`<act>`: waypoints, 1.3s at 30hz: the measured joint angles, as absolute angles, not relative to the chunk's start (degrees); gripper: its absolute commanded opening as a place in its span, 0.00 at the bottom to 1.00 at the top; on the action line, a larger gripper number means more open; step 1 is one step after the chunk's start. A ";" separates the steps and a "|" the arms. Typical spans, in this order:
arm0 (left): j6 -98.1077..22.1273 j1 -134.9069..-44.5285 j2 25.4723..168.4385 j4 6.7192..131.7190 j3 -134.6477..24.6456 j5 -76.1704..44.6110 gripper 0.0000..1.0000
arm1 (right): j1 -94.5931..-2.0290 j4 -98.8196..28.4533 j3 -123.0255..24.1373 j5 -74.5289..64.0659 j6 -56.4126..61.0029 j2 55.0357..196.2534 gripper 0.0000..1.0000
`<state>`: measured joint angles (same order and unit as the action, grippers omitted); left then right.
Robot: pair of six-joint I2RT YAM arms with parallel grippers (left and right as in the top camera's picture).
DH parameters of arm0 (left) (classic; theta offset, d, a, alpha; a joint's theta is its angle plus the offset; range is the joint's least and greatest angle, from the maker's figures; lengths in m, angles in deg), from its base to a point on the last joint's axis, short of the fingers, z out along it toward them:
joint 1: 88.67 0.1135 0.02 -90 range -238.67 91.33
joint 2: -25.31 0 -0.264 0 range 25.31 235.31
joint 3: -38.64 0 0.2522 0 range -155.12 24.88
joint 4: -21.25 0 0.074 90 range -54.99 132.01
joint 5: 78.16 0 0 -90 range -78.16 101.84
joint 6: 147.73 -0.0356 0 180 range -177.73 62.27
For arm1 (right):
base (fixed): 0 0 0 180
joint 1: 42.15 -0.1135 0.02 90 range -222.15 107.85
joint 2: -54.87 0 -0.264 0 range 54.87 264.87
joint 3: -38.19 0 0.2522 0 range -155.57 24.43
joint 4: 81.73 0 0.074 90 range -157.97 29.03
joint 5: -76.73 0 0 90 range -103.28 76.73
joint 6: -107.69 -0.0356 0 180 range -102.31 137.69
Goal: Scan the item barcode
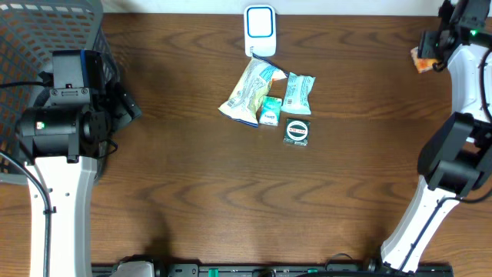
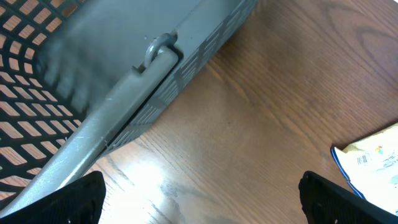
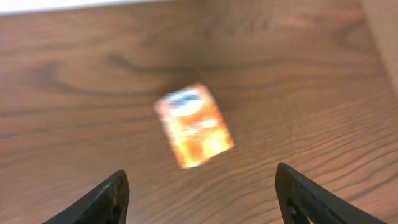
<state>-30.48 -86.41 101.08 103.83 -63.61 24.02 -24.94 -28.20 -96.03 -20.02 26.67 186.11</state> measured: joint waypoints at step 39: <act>-30.46 -86.41 101.08 103.81 -63.61 24.02 0.98 | -70.44 11.86 -95.35 6.98 17.46 179.97 0.97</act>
<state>-30.46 -86.41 101.08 103.81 -63.61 24.02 -70.44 11.86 -95.35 6.98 17.46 179.97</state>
